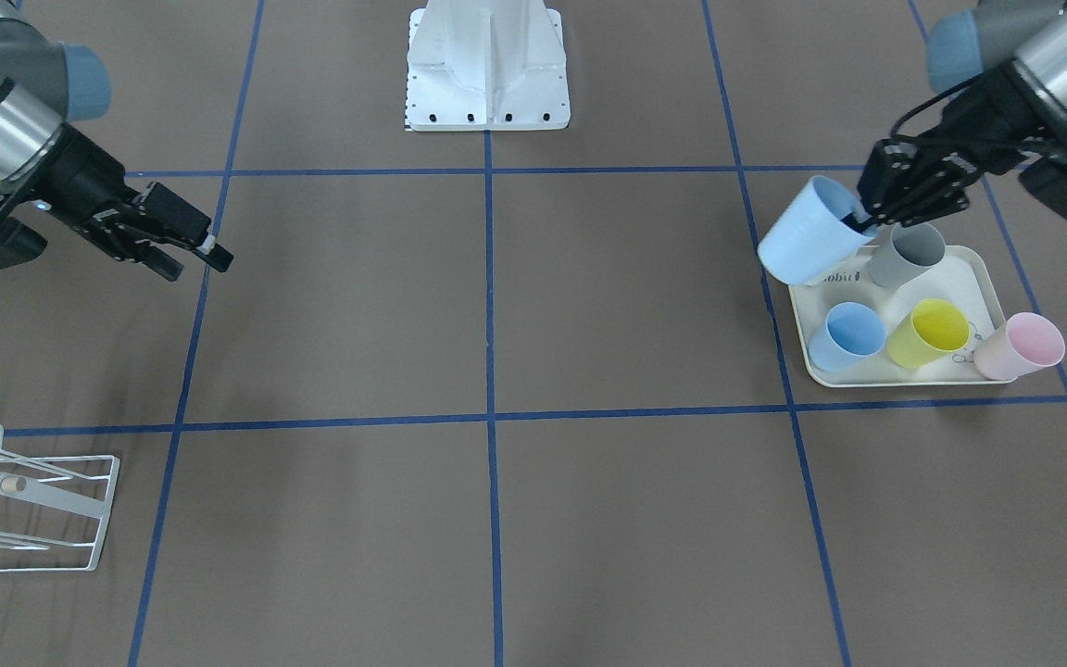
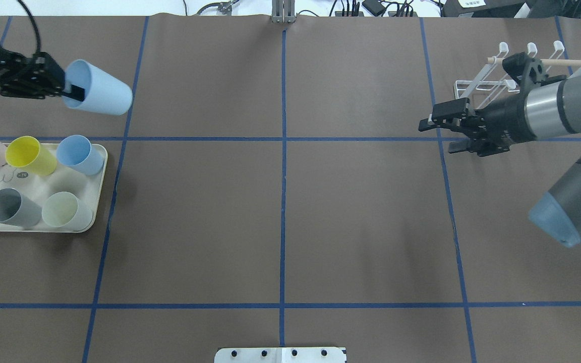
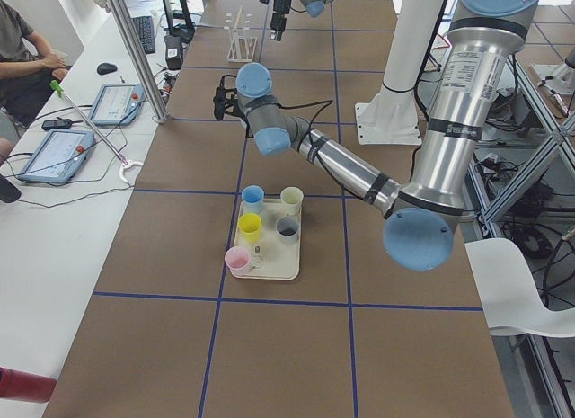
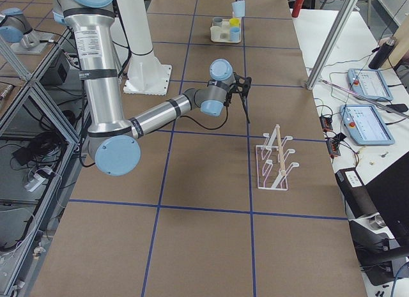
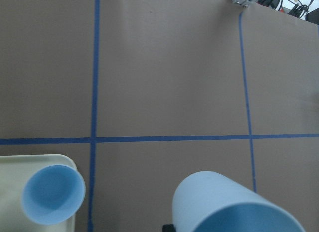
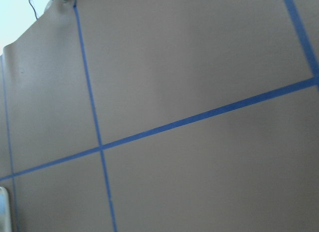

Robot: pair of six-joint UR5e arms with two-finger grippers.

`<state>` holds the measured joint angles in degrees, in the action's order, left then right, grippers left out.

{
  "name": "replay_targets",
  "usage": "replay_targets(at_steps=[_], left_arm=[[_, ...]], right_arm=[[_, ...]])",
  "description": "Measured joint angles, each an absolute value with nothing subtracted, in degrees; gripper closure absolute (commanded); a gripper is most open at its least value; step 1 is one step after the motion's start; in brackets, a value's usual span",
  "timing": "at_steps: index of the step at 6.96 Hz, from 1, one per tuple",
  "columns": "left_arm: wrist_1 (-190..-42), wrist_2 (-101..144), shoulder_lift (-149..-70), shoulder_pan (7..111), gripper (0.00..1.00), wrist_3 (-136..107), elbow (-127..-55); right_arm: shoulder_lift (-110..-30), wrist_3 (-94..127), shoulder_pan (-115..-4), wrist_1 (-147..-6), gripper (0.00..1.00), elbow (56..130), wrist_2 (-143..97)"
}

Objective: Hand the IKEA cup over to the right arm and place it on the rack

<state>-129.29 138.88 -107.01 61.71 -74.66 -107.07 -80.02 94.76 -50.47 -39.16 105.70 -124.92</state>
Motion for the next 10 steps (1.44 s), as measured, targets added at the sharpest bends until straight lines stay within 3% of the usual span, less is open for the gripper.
replay_targets(at_steps=[3,6,10], left_arm=[[-160.5,116.1,-113.6,47.9,1.0,-105.9,-100.0],[-188.0,99.1,-117.1,40.2,1.0,-122.0,-88.9],[-193.3,96.2,-123.6,36.4,1.0,-124.3,-81.6]], right_arm=[[-78.4,121.3,-48.1,-20.0,0.01,104.3,-116.7],[-76.4,129.5,-46.3,-13.7,0.01,104.3,-112.5],[-72.0,135.2,-42.3,-13.4,0.01,104.9,-108.4]])
